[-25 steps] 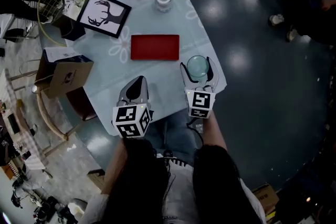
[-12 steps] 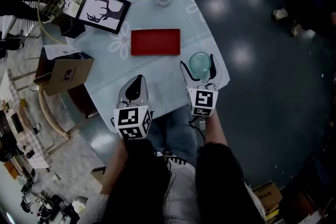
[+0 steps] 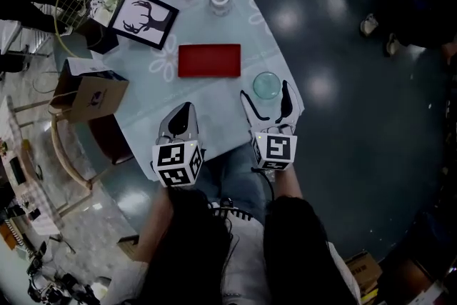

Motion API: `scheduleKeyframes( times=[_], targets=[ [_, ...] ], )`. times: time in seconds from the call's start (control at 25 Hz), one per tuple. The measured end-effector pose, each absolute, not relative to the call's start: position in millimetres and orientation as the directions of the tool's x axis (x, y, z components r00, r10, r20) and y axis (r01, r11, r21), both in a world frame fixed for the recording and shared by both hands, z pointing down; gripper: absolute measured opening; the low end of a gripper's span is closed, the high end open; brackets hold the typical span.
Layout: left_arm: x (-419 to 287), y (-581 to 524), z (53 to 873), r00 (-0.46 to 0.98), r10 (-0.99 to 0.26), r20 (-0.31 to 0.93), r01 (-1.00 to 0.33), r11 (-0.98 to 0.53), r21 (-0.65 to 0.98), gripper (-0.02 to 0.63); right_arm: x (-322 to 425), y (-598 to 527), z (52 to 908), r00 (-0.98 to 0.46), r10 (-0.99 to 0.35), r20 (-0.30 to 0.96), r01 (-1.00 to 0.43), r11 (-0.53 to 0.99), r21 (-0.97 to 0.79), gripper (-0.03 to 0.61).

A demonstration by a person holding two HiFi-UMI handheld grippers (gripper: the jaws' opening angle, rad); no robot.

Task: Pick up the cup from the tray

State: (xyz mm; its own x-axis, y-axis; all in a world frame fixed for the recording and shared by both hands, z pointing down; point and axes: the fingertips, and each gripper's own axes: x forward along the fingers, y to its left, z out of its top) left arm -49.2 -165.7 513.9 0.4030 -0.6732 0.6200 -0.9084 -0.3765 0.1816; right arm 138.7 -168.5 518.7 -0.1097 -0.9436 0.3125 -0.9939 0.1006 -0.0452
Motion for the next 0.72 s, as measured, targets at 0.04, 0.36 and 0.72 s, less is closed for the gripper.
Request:
scheduleKeyframes(
  times=[0.04,0.36,0.72],
  targets=[
    [-50.2,-164.0,510.5,0.408,-0.677,0.612,-0.907,-0.378,0.186,0.0,136.8,-166.1,510.2,-0.117,-0.946,0.304,-0.993,0.101,-0.066,0.479],
    [-62.2,-151.8,484.3,0.434,-0.71,0.554,-0.898,-0.386,0.21,0.0,113.1,-143.4,481.7,-0.157,-0.932,0.325,-0.987,0.139,-0.077,0.46],
    [-79.3,-126.2,459.5,0.438,-0.746,0.502,-0.898,-0.386,0.21,0.0,91.6,-109.7,458.6,-0.184,-0.907,0.38,-0.983,0.178,-0.051,0.23]
  ],
)
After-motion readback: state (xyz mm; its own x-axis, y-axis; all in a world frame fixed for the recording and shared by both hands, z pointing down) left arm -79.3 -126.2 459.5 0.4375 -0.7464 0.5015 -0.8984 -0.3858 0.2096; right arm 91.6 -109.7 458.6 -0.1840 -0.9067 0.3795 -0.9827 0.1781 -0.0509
